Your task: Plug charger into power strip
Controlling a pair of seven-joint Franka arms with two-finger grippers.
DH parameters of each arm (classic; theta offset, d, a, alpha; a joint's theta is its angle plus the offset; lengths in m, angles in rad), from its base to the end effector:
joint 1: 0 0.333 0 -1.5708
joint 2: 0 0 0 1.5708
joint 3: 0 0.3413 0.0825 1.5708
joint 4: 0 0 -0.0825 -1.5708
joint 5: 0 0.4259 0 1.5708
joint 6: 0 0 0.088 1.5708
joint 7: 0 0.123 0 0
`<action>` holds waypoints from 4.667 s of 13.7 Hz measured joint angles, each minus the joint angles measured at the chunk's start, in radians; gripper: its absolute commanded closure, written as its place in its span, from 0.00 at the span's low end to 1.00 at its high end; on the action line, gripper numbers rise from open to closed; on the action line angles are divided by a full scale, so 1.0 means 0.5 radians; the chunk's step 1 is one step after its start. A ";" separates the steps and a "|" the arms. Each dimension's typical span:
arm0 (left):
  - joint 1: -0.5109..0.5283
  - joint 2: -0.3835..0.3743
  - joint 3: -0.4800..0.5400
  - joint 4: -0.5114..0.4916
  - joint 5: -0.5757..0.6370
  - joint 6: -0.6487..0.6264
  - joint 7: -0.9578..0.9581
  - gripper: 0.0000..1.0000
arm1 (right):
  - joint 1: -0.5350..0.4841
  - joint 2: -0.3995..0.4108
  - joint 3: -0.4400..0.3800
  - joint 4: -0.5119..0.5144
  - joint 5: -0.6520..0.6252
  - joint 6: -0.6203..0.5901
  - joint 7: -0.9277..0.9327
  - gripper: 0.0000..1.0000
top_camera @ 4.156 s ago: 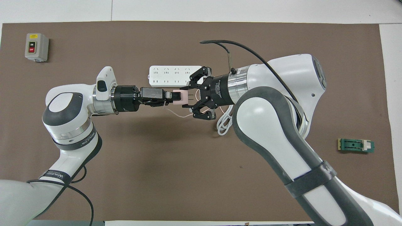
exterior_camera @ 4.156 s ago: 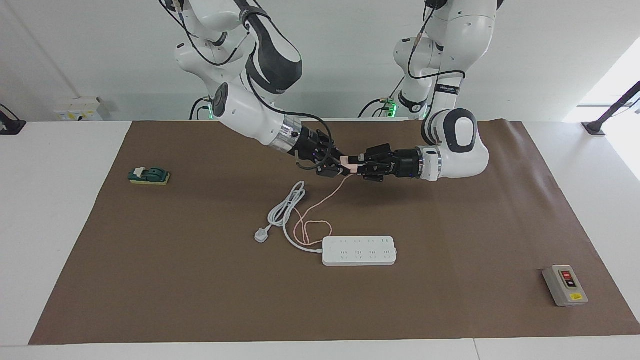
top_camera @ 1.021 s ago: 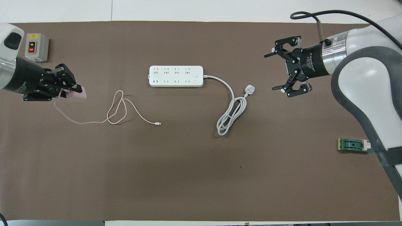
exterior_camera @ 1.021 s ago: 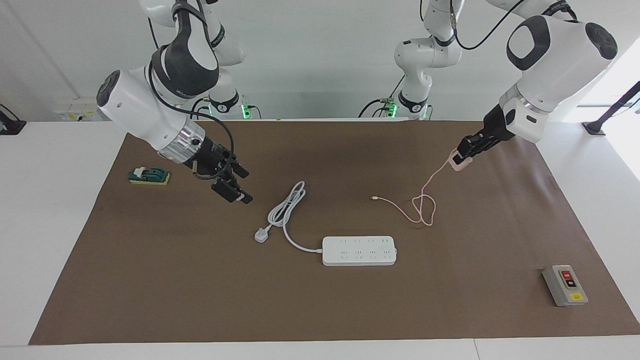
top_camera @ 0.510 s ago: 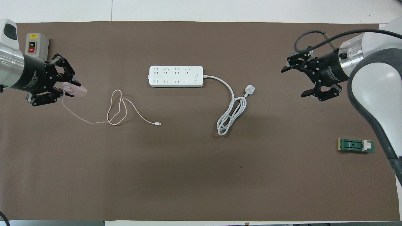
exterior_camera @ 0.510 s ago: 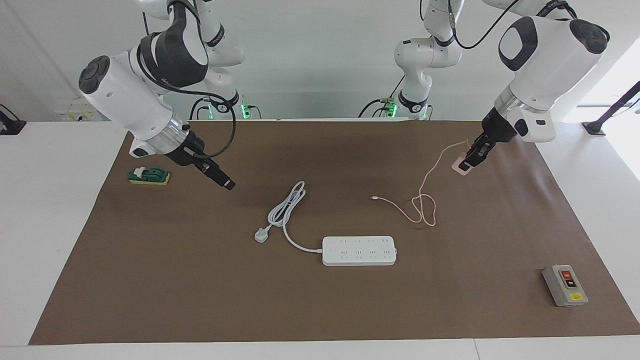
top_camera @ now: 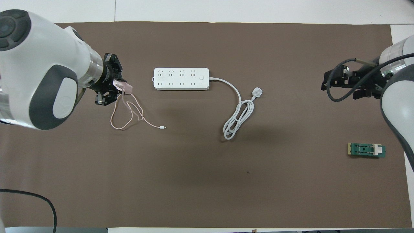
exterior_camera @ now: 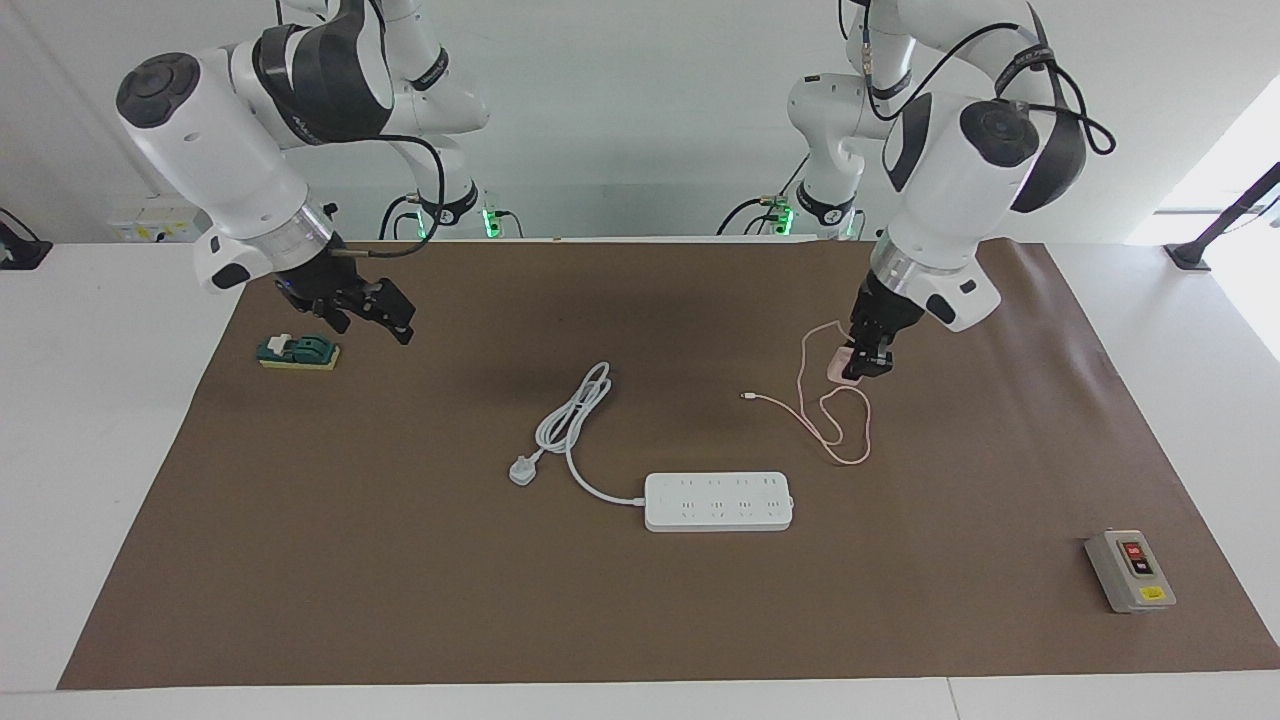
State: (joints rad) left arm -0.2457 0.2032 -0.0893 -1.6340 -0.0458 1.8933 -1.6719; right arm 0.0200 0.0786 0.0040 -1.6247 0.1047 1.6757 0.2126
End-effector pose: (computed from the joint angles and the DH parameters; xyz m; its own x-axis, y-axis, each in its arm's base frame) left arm 0.6394 -0.2224 0.5009 0.2177 0.9737 -0.0675 0.9754 -0.2146 0.0497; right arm 0.6263 0.0268 0.5675 0.9791 -0.1971 -0.0495 -0.2011 -0.9749 -0.0956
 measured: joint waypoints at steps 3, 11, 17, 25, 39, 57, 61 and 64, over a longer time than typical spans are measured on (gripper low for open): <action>-0.101 0.210 0.000 0.023 0.085 0.128 -0.256 1.00 | -0.026 -0.070 -0.003 -0.007 -0.101 -0.034 -0.386 0.00; -0.161 0.479 0.003 0.195 0.108 0.205 -0.371 1.00 | -0.052 -0.283 -0.003 -0.253 -0.249 -0.074 -0.555 0.00; -0.161 0.699 0.010 0.421 0.150 0.199 -0.373 1.00 | -0.101 -0.288 -0.004 -0.262 -0.255 -0.074 -0.547 0.00; -0.203 0.780 0.012 0.480 0.170 0.191 -0.376 1.00 | -0.117 -0.297 -0.004 -0.254 -0.255 -0.088 -0.485 0.00; -0.206 0.781 0.022 0.483 0.213 0.191 -0.377 1.00 | -0.119 -0.300 -0.001 -0.254 -0.255 -0.117 -0.484 0.00; -0.234 0.789 0.020 0.473 0.226 0.201 -0.377 1.00 | -0.119 -0.301 0.002 -0.254 -0.255 -0.120 -0.484 0.00; -0.234 0.786 0.020 0.467 0.226 0.201 -0.377 1.00 | -0.119 -0.301 0.002 -0.254 -0.255 -0.120 -0.484 0.00; -0.234 0.777 0.020 0.426 0.226 0.230 -0.377 1.00 | -0.119 -0.302 0.002 -0.254 -0.255 -0.120 -0.484 0.00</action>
State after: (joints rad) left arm -0.3628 0.5916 -0.0795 -1.4210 0.0674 2.0084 -1.8605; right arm -0.0396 -0.0723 0.0049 -1.7516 -0.0227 1.6157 -0.0295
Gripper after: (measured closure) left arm 0.678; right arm 0.000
